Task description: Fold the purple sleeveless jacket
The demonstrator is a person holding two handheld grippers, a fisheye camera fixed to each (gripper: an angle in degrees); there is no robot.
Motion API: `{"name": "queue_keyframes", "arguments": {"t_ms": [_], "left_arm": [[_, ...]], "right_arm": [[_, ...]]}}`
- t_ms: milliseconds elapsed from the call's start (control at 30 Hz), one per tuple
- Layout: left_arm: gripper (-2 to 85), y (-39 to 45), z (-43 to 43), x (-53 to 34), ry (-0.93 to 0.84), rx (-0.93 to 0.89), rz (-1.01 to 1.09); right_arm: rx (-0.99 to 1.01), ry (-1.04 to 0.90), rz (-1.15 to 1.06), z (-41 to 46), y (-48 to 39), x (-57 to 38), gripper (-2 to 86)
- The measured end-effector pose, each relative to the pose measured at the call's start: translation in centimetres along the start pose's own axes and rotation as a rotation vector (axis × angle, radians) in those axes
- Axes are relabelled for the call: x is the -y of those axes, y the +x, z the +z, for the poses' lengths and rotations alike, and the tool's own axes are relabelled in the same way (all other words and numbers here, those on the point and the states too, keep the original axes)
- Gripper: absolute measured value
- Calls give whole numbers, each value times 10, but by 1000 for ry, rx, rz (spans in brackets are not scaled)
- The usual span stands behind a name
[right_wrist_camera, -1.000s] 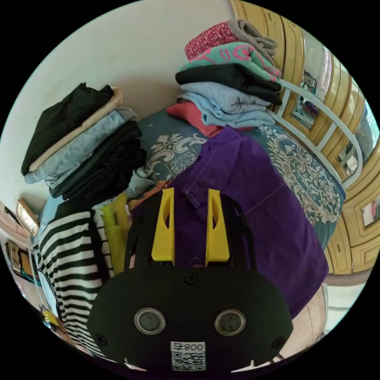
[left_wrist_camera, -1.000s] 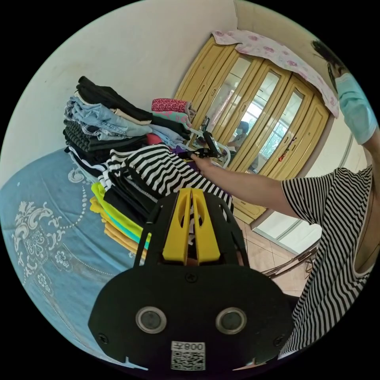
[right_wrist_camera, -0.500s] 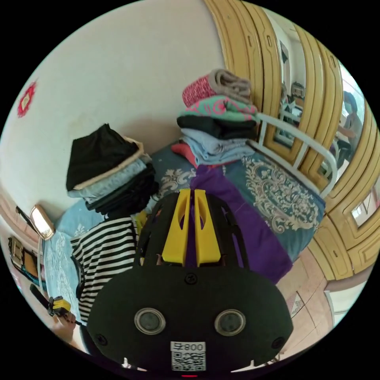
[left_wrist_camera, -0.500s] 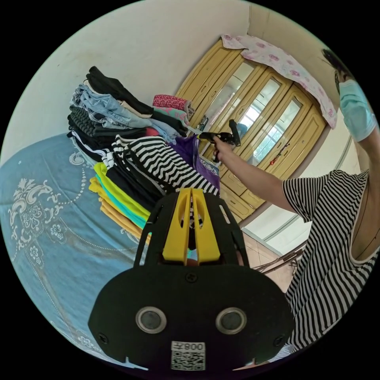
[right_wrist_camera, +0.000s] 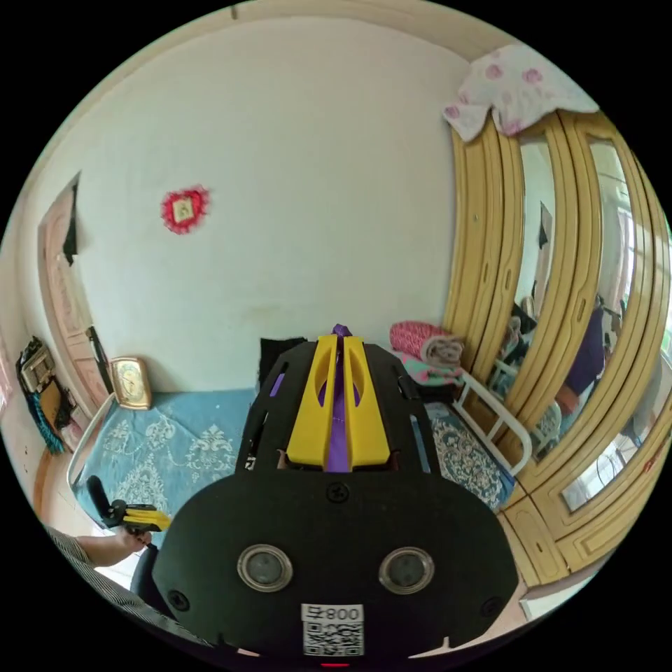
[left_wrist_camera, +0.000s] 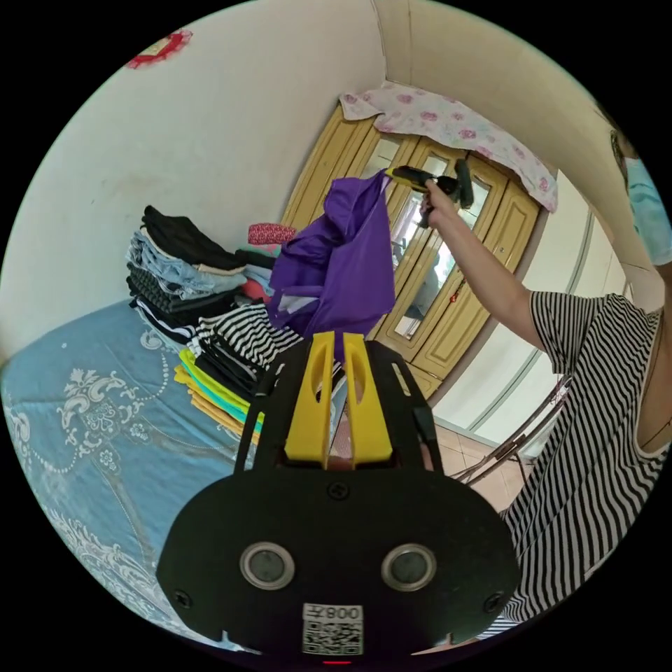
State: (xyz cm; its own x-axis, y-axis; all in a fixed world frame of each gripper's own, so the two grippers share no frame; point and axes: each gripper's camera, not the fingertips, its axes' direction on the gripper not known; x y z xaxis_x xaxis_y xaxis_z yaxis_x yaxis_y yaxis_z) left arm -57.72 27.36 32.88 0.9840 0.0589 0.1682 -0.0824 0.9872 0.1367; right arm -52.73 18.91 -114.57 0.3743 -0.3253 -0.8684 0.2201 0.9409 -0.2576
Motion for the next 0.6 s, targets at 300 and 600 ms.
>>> {"name": "queue_keyframes", "arguments": {"t_ms": [300, 600], "left_arm": [[70, 66, -42, 103, 190, 64, 27], [115, 123, -49, 216, 268, 9, 40]], "right_arm": [[92, 249, -160, -199, -31, 151, 9], [215, 340, -225, -311, -19, 229, 9]]}}
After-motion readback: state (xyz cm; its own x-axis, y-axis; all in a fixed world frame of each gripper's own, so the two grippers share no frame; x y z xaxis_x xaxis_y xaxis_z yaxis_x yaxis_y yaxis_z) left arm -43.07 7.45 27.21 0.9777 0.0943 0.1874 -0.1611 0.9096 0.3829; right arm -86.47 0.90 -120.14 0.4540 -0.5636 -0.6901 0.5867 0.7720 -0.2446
